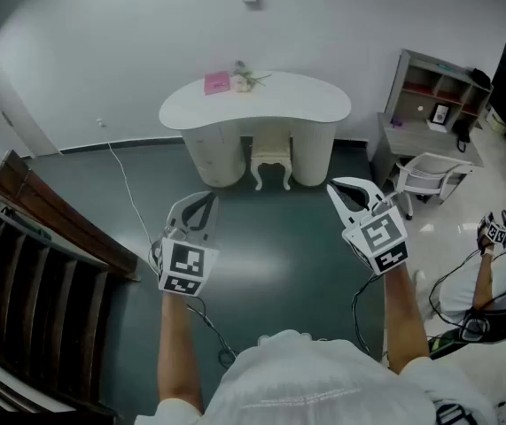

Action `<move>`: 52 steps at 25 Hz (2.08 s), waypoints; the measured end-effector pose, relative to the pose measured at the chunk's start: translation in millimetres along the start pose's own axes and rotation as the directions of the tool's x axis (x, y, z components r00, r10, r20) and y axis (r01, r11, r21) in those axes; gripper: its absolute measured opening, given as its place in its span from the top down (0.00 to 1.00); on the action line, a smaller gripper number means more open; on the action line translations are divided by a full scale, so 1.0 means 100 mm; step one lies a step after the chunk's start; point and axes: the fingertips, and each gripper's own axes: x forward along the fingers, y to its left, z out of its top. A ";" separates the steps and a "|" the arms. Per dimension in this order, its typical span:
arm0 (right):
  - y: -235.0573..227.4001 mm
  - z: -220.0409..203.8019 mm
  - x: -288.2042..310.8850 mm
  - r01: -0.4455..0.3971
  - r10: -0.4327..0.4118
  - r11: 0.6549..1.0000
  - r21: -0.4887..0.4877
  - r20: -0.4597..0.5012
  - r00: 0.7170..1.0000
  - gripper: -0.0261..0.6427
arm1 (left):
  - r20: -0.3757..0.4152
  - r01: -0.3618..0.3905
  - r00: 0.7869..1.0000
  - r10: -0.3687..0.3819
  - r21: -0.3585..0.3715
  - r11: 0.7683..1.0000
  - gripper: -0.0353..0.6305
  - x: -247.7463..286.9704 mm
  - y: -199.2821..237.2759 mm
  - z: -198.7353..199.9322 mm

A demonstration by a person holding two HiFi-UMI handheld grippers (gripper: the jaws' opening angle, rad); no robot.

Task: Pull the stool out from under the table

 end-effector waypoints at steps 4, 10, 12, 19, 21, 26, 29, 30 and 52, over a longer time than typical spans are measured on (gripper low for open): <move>-0.02 -0.04 0.01 0.002 -0.003 1.000 0.011 0.006 1.000 0.94 | -0.017 0.004 1.000 -0.004 -0.004 1.000 0.92 0.03 -0.02 -0.06; -0.23 -0.13 -0.03 0.028 -0.030 0.997 0.065 0.033 0.999 0.94 | -0.031 -0.006 1.000 0.005 -0.019 1.000 0.92 0.14 -0.11 -0.08; -0.30 -0.16 -0.05 0.027 -0.030 0.997 0.074 0.047 0.998 0.94 | -0.027 -0.009 1.000 0.009 -0.013 1.000 0.92 0.19 -0.15 -0.02; -0.54 -0.32 -0.16 -0.001 -0.009 0.994 0.113 0.081 0.997 0.94 | -0.038 -0.036 0.999 0.035 -0.007 0.999 0.92 0.33 -0.36 0.13; -0.60 -0.38 -0.16 -0.005 -0.004 0.994 0.112 0.079 0.997 0.94 | -0.045 -0.043 0.998 0.042 -0.011 0.999 0.92 0.37 -0.39 0.14; -0.68 -0.58 -0.16 -0.022 0.016 0.994 0.107 0.063 0.998 0.94 | -0.062 -0.022 0.998 0.022 -0.007 1.000 0.92 0.54 -0.51 0.15; -0.71 -0.67 -0.04 -0.029 0.024 0.994 0.104 0.047 0.999 0.94 | -0.068 -0.011 0.998 0.010 -0.007 1.000 0.92 0.68 -0.50 0.14; -0.72 -0.70 0.02 -0.034 0.030 0.994 0.105 0.039 0.999 0.94 | -0.072 -0.005 0.997 0.004 -0.010 1.000 0.92 0.73 -0.51 0.11; -1.56 -0.92 2.65 -0.055 0.062 0.991 0.123 -0.058 0.996 0.94 | -0.124 0.100 0.986 -0.110 -0.090 0.991 0.92 3.05 0.87 -0.94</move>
